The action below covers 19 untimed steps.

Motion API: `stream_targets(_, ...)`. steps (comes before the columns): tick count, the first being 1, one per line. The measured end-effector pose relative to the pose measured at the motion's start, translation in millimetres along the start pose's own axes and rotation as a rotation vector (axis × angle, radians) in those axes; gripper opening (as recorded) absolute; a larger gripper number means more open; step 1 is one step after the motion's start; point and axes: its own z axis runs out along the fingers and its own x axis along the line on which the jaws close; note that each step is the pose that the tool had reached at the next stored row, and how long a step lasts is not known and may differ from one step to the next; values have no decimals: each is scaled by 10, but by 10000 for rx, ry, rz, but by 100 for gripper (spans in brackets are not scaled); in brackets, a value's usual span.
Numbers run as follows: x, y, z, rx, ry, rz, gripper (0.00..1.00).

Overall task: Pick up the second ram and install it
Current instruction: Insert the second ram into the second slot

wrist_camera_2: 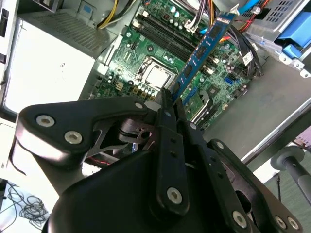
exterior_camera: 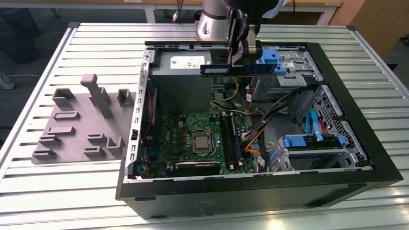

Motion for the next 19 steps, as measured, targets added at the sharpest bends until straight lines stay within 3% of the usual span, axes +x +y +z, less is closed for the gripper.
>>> stream_targets(19, 1, 35, 1, 0, -2, 193, 14)
